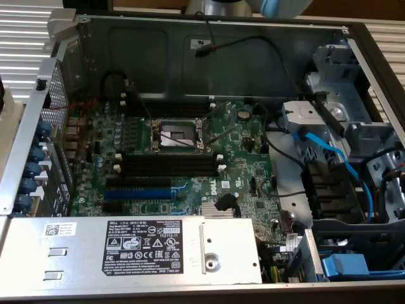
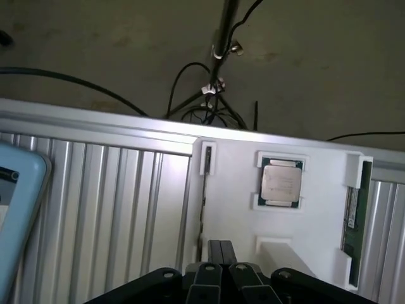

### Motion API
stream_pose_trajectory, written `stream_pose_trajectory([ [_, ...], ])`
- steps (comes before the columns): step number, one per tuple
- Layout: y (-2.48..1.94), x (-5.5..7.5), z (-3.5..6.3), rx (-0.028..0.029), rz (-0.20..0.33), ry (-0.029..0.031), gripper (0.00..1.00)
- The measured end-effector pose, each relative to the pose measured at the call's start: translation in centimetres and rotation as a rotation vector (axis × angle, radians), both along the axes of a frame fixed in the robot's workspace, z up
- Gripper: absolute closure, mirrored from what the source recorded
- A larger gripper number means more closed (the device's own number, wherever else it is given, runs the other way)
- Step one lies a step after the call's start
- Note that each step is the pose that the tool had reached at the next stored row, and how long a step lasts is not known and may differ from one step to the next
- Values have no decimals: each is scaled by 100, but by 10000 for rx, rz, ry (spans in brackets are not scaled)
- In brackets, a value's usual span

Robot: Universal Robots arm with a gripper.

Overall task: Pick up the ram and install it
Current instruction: 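Pick up the ram and move it above insertion slot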

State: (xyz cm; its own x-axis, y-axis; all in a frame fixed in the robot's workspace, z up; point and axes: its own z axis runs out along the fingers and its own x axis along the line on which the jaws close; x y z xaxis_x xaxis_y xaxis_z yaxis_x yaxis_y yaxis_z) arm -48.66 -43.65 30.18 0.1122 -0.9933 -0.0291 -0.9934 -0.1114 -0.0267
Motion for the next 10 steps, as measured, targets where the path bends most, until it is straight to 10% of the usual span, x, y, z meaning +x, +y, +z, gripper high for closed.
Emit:
stream_pose_trajectory([
  [4,0,26,-28,110,0,160,89],
  [8,2,30,-41,110,-3,660,89],
  [10,3,45,-63,111,-4,777,89],
])
